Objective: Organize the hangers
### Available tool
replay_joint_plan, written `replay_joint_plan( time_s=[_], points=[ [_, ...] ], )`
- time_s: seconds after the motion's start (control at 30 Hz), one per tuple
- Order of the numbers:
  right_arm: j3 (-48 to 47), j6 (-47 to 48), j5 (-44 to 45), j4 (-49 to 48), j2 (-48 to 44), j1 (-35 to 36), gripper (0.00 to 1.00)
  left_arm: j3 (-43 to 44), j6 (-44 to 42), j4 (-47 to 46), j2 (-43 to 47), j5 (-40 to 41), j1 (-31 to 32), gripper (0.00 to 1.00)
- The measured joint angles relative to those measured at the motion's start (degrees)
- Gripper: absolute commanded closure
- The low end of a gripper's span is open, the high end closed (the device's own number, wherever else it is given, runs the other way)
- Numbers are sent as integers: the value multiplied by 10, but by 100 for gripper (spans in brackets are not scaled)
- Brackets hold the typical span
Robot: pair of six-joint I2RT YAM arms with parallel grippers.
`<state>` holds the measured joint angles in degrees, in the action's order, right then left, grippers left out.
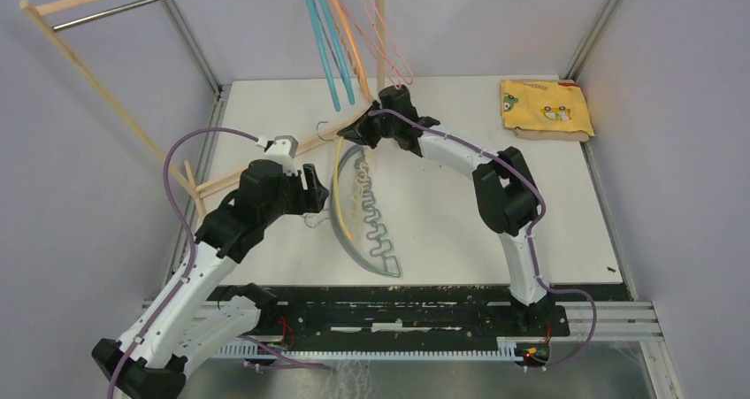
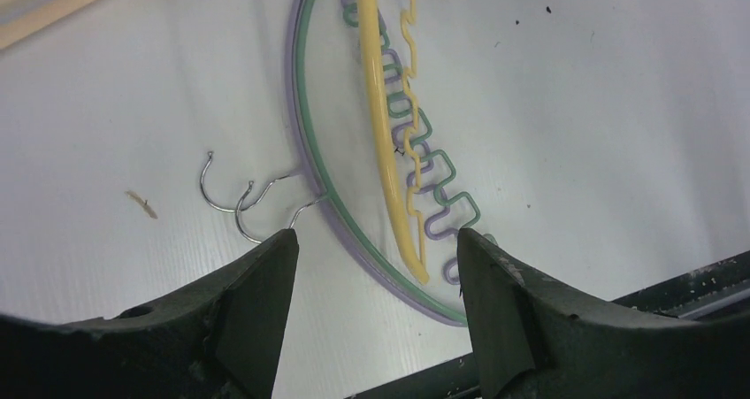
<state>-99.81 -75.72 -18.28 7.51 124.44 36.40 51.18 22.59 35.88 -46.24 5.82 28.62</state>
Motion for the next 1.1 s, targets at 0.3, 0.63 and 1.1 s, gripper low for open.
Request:
replay_joint_plan(
  time_s=[0.3,0.63,1.1],
  points=[
    [-7,-139,-31,-121,0,10,99,-45,0,-49,-22,-4,0,25],
    [-3,-225,-52,-197,-10,15,99,-76,0,-103,-80,-5,0,53],
    [53,-191,-91,-143,-70,-10,0,-78,-1,-37,-80,63,1,97]
  ],
)
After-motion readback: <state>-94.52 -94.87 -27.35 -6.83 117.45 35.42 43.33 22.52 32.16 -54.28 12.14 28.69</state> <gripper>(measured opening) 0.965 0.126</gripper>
